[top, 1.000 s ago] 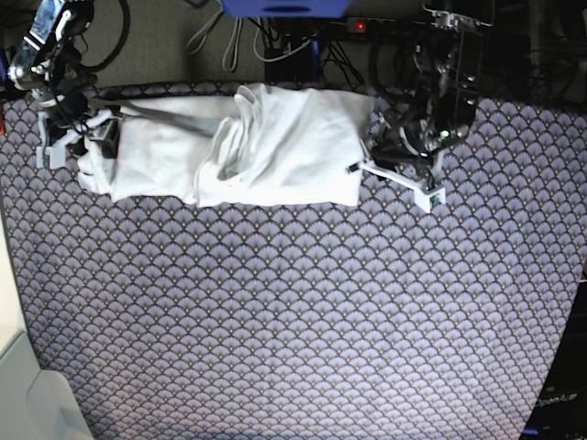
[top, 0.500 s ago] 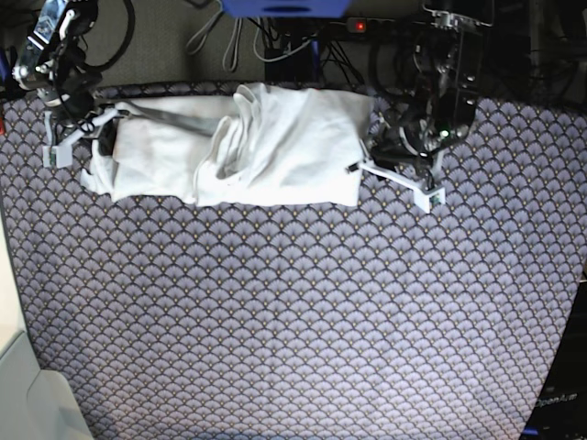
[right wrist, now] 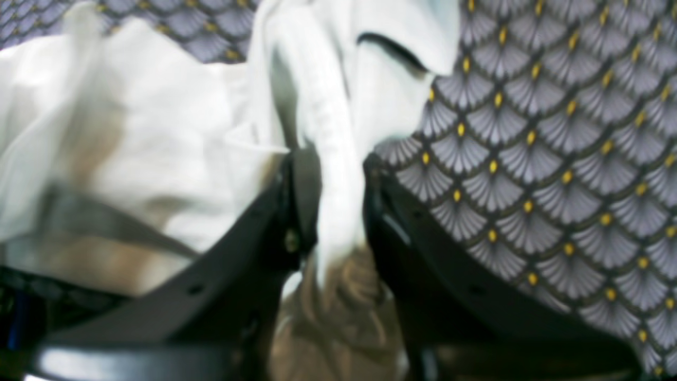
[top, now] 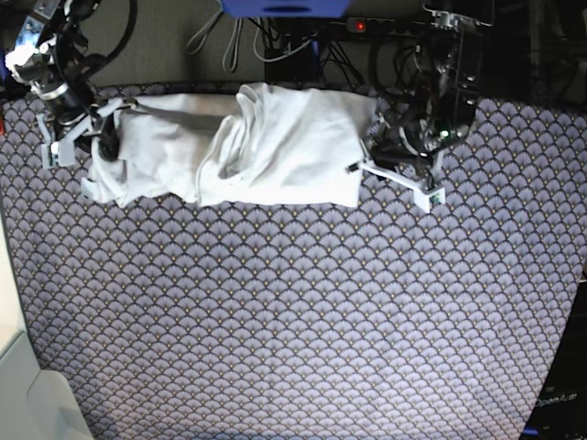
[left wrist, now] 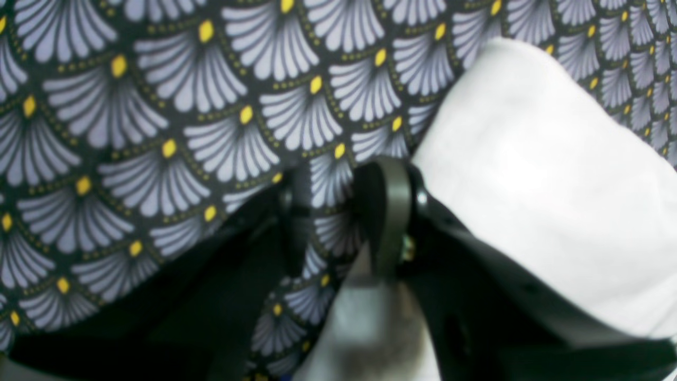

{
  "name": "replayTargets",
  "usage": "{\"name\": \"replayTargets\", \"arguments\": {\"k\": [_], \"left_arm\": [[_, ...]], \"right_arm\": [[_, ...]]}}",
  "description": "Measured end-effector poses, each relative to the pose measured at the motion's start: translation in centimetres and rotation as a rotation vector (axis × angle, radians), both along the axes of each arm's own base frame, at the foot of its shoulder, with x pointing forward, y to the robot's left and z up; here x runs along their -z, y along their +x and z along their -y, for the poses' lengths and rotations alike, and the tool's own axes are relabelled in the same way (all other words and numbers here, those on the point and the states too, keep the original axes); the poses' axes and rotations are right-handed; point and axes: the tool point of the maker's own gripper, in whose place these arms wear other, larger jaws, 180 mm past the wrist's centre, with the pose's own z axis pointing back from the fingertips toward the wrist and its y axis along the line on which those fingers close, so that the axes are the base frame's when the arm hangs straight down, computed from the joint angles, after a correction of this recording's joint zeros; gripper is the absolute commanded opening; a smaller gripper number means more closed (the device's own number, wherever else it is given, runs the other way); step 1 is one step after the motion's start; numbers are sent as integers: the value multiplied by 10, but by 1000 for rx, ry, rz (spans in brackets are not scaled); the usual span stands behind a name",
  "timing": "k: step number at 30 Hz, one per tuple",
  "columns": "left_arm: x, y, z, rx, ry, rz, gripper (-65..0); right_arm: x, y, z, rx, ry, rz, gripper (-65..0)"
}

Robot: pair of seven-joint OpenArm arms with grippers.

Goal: Fold the T-shirt properly
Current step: 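Lift the shirt's end with the right gripper and fold it over the bundle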

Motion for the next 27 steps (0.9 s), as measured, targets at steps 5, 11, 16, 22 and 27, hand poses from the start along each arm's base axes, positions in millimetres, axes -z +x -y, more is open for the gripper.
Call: {"name": "replayTargets", "arguments": {"k": [5,11,16,22,27], "left_arm": [[0,0,0,0,-1,-1,-457],[0,-1,0,0,0,-2,-455],[1,-1,0,0,0,-2,-455],[1,-2,0,0,0,-3,-455],[1,-2,0,0,0,-4,-455]], "right_arm": [[-33,1,-23,-64,45,59,-650],[-37,-5,-36,-92,123,35,-650],[-43,-5,-47,-114,198,47,-650],[-46,-7,-58,-148,265,31,-650],[-45,-4,-90,-239,305,18,-650]]}}
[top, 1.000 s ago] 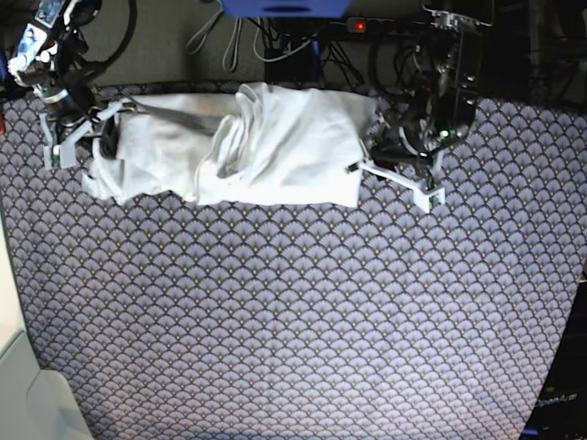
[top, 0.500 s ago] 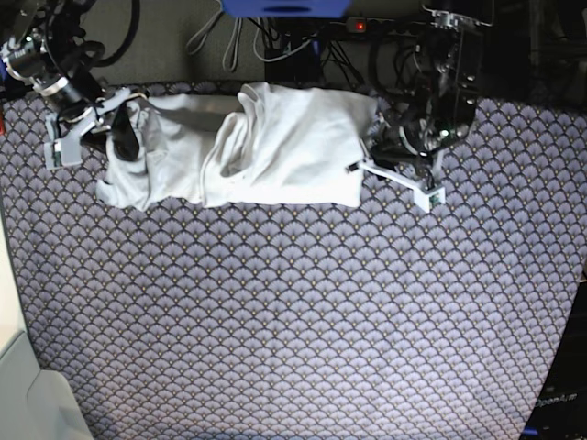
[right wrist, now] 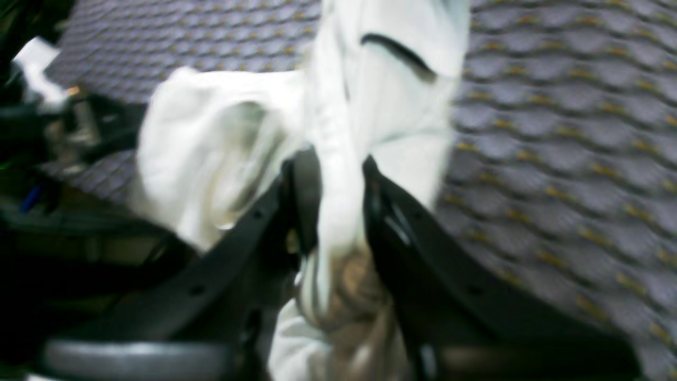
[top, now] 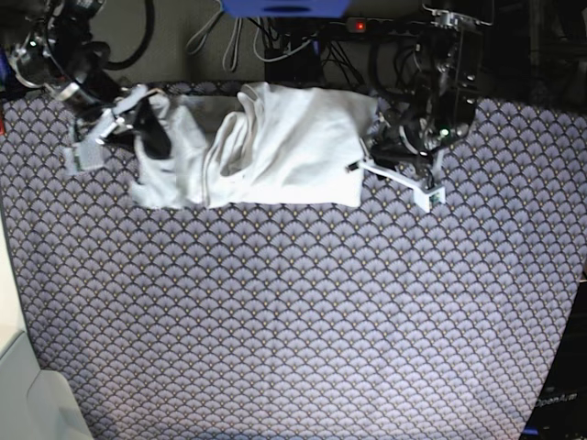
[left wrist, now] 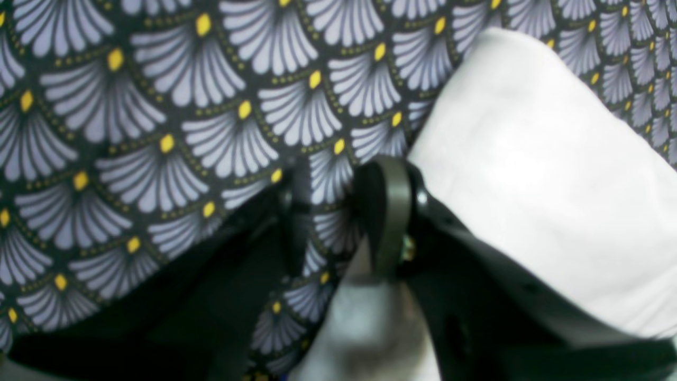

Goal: Fold the T-shirt properly
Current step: 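Lift the shirt's end with the right gripper and fold it over the bundle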

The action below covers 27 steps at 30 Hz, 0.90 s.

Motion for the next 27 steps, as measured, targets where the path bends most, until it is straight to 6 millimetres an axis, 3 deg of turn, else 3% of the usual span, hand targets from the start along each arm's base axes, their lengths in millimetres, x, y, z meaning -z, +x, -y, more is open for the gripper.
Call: {"name": "replayTargets", "arguments": {"k": [7,10,16,21,27], "left_arm": [[-1,1,0,0,0,2,-455],[-1,0,0,0,-1,1,-455],[-1,0,0,0,-1,2,-455],[-1,1,0,-2,0,3,-455],[-1,1,-1,-5,-2,3,-455]], "right_arm": [[-13,13,-59,-167,77,53,-650],[-22,21,-69,-196,97,90,-650],[-34,20,-114,-328,149,124,-650],[-30,12,-146,-392,222,114,-650],[-11,1,-172,-472,175,80,-650]]}}
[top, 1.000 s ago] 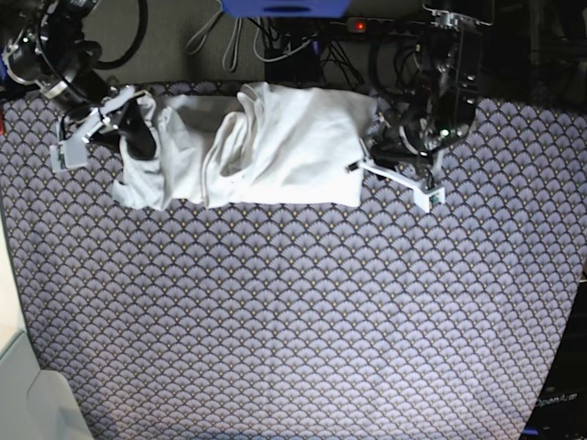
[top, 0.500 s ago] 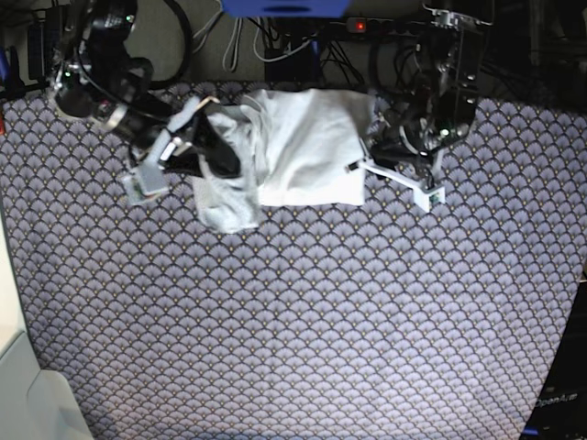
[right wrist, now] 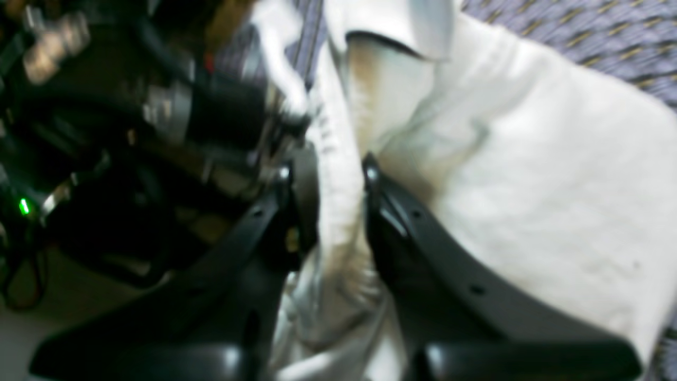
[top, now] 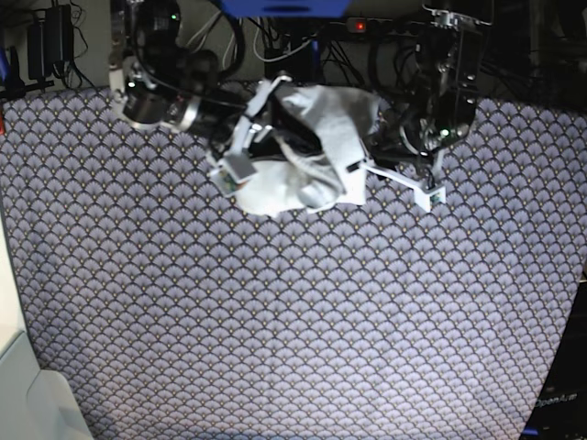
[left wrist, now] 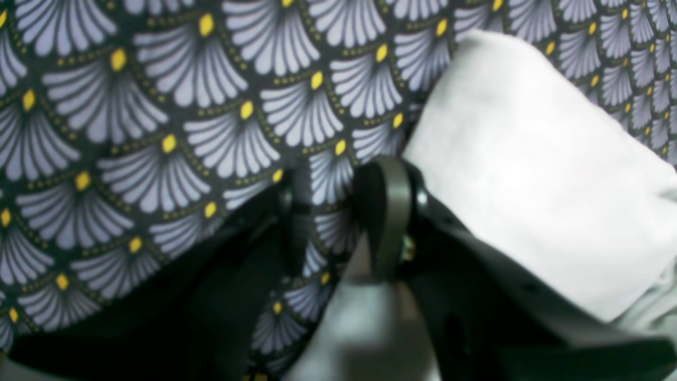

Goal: Fold the T-shirt properly
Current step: 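Lift the shirt's end with the right gripper and fold it over the bundle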

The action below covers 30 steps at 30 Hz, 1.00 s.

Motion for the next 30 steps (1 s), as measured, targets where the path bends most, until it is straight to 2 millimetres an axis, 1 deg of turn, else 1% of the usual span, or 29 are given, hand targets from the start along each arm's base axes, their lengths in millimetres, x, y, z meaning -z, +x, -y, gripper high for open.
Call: {"name": "replayTargets", "arguments": {"k": [4,7,12,15,17,18,19,20,23,26,28,29,30], "left_arm": [[-4,1,-1,-2,2,7,-455],[-18,7,1,1,-3,51,-455],[-32,12,4,5,-9,95,-455],[-44,16,6,13,-15,130,-455],[-41,4,2,6,-49,64,-455],[-38,0,-8,-22,-51,36,-455],[-37,-2,-23,-66,-38,28,-455],[-37,-2,-41,-109,-10,31,-455],[-40,-2,-77,-205,21,41,-455],[-41,-6,-92,-220,46,36,-455],[-41,-9,-95,-214,56,30,-455],[-40,-11,-93,-204,46,19,-455],[-40,-11,-94,-204,50,20,-455]], "right_arm": [[-4,1,-4,-2,18,10,-650],[-9,7,-4,7,31,30,-650],[-8,6,-4,7,32,27,-650],[-8,6,-4,7,33,27,-650],[-8,6,-4,7,32,26,-650],[-9,7,-4,6,31,29,-650],[-9,8,-4,4,27,32,-650],[-10,10,-4,3,22,39,-650],[-14,16,-4,3,24,58,-650],[-15,15,-8,-9,27,60,-650],[-16,16,-14,-28,31,62,-650],[-16,19,-17,-33,41,64,-650],[-13,20,-20,-40,50,53,-650]]}}
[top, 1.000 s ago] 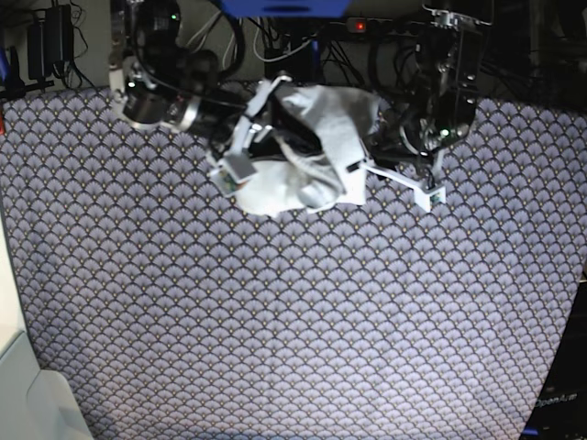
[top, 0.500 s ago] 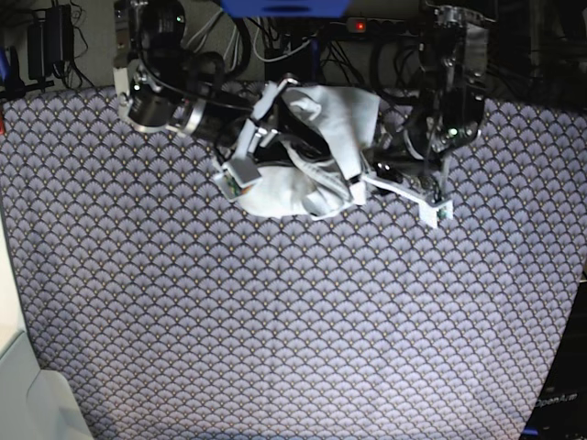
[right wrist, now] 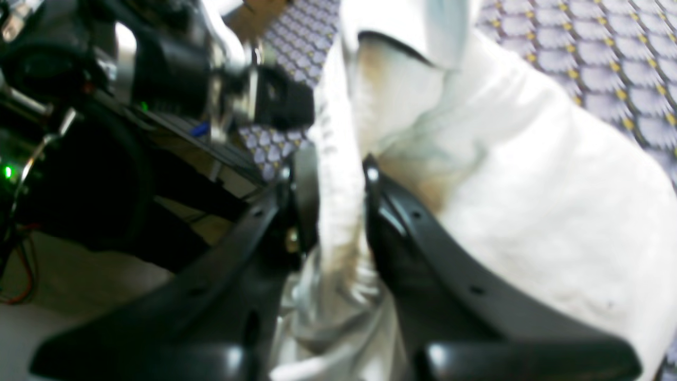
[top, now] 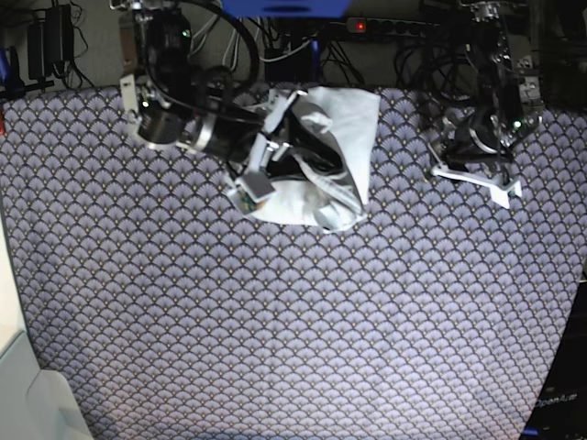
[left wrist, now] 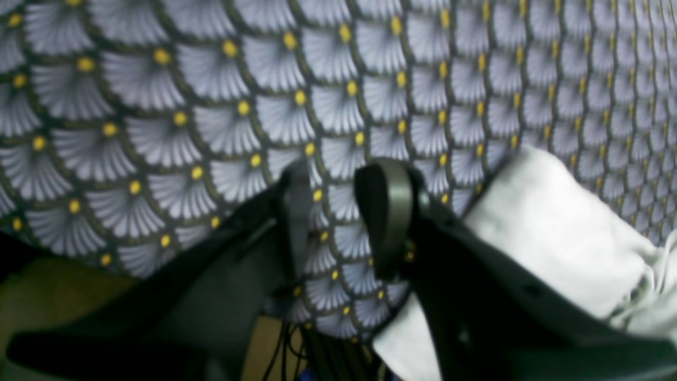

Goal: Fold the T-shirt properly
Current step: 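Lift the shirt's end with the right gripper and fold it over the bundle, then press the folded bundle down with the right gripper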

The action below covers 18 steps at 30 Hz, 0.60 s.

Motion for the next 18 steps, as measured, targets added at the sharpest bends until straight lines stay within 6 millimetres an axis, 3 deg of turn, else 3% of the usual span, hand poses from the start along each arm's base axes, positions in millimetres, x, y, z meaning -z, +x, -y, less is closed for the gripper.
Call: {"name": "replayTargets", "arguments": {"k": [5,11,18], "left_arm": [[6,-11,-6,-12,18,-21,-455],[0,-9,-25,-64,35,-2,-455],[5,-17,-23,-62,25,-29,-455]], "right_arm": [[28,-3,-9,-40,-22,-83,-650],[34,8,-12,-46,-16,-97,-650],[38,15,-12,-48,-26,-103,-650]]}}
